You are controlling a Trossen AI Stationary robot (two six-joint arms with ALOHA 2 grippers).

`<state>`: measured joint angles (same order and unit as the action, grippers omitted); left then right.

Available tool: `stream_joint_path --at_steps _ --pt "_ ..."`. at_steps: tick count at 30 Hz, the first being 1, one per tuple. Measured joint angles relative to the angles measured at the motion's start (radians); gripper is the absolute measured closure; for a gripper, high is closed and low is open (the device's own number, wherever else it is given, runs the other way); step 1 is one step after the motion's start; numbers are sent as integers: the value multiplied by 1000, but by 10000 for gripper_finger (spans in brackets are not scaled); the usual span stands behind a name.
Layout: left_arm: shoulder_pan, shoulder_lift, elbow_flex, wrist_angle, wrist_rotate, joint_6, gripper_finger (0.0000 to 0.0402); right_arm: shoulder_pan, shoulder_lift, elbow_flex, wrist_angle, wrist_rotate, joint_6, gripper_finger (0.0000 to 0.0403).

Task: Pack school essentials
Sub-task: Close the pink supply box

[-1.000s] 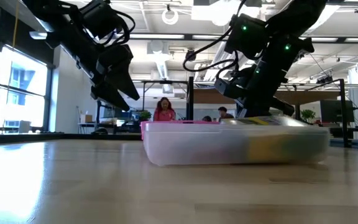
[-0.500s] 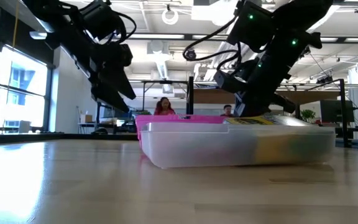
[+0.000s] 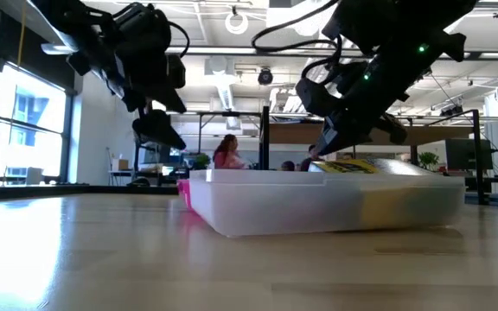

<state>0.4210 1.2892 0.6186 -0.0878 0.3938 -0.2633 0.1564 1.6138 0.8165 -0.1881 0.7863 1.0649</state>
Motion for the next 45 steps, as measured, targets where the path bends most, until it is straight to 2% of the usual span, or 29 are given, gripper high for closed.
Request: stream_joint_path --at_steps 2,5,13,17,19,23,27,41,45 --pt "-2 0 0 28 46 -38 2 6 0 0 6 16 0 387" --pt "-12 0 0 33 47 -62 2 8 0 0 5 -4 0 387" --pt "-12 0 0 34 41 -51 2 -64 0 0 6 -190 -17 381" --pt "-12 0 0 34 41 -38 2 -108 0 0 14 -313 -51 353" --pt "-12 0 0 34 40 -25 2 -119 0 0 27 -342 -61 335" --pt "-12 0 0 34 40 -21 2 -135 0 0 21 -355 -79 301" --pt "-12 0 0 34 39 -14 2 -153 0 0 -7 -376 -90 283" --pt "-12 0 0 34 37 -14 2 -176 56 1 -12 -428 -96 282" --pt "-12 0 0 34 37 -14 2 -179 56 1 -14 -442 -79 303"
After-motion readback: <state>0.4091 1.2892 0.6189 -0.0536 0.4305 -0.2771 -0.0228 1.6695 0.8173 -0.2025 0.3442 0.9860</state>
